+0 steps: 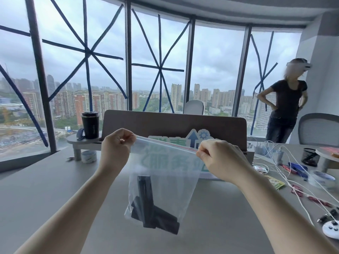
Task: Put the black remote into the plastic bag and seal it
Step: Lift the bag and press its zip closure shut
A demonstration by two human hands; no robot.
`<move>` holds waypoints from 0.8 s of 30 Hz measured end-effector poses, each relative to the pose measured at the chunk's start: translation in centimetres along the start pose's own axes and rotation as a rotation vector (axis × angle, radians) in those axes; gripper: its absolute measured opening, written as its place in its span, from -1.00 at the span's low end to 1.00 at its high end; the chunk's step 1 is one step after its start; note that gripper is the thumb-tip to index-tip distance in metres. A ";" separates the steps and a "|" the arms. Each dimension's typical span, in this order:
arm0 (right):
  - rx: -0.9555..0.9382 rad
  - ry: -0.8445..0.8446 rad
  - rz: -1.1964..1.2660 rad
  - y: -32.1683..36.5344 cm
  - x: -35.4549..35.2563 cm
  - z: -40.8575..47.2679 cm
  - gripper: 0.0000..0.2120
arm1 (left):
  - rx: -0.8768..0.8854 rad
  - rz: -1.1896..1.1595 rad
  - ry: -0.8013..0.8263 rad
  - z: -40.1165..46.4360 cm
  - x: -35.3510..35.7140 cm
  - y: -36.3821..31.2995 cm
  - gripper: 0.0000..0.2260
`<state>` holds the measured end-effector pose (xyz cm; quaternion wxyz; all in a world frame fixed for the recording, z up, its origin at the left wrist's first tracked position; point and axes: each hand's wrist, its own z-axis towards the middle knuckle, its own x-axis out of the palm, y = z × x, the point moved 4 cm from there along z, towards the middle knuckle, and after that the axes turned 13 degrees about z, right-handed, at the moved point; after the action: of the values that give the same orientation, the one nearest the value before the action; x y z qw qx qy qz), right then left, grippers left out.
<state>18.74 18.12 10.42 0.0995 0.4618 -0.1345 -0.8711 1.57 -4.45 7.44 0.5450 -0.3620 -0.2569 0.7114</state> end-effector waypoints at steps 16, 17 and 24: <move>0.015 -0.136 0.207 3.7 13.7 15.2 -0.71 | -0.255 0.002 -0.024 9.8 -3.8 12.2 -0.85; -0.015 -0.153 0.236 4.6 14.2 16.2 -0.72 | -0.259 -0.017 -0.048 10.8 -4.7 12.5 -0.85; -0.076 -0.054 0.430 8.6 21.2 15.4 -0.78 | -0.300 -0.052 -0.116 11.1 -10.3 19.0 -0.80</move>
<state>-5.38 5.89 5.00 0.2968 0.3950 -0.1996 -0.8462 -16.96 -19.25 2.15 0.4873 -0.3907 -0.4008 0.6703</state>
